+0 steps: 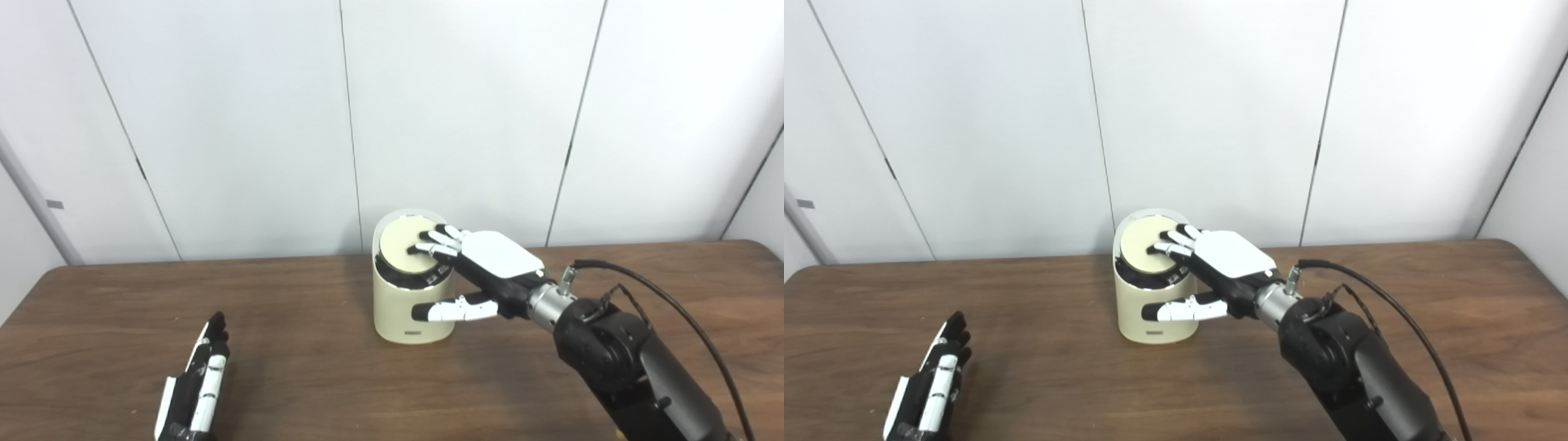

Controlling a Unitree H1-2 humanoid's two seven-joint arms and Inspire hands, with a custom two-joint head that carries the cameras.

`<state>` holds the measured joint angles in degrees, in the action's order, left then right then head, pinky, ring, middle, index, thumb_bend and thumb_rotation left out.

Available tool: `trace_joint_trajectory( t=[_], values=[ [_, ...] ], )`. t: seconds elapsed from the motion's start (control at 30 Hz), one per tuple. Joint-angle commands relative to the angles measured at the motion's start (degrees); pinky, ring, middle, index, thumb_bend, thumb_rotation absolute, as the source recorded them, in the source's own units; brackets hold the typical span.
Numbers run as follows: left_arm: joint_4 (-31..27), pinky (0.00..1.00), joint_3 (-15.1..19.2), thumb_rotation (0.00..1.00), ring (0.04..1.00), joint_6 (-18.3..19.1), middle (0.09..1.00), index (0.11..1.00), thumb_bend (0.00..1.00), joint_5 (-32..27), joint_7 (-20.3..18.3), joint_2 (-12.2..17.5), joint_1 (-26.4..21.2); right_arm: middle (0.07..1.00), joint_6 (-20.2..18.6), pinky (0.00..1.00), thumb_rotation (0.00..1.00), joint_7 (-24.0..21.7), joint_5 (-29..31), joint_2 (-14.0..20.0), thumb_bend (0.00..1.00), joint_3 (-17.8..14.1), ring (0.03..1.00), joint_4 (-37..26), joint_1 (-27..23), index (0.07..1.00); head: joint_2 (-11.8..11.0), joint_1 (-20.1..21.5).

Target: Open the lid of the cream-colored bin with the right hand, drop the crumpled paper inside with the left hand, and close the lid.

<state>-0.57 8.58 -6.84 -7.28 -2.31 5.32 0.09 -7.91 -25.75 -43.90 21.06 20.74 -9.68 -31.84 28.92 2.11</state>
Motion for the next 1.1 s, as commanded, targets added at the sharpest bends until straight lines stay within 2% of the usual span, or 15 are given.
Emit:
trace_joint_trajectory(
  t=[0.0,0.6,1.07],
  values=[
    [2.25,1.0,-0.74,0.8,0.999,-0.83,0.996,0.981,0.46,-0.42,0.29,-1.94,2.7,0.974,1.78,0.96,1.0,0.32,-0.32,0.95,0.62,-0.08,1.0,-1.38,-0.89,0.872,0.08,0.04],
    [2.68,1.0,-0.63,0.8,0.992,-1.31,0.991,0.981,0.49,0.04,0.63,-1.81,2.28,0.971,2.32,0.96,1.0,-0.44,-1.15,0.94,0.62,-0.23,1.0,-2.33,0.73,0.879,0.87,0.12],
    [2.6,1.0,-0.55,0.81,0.997,-1.29,0.999,0.989,0.47,-0.9,0.21,-1.81,2.18,0.971,2.06,0.99,1.0,-1.14,-2.8,0.67,0.63,0.66,1.0,-1.77,0.41,0.872,1.25,0.25]
  ],
)
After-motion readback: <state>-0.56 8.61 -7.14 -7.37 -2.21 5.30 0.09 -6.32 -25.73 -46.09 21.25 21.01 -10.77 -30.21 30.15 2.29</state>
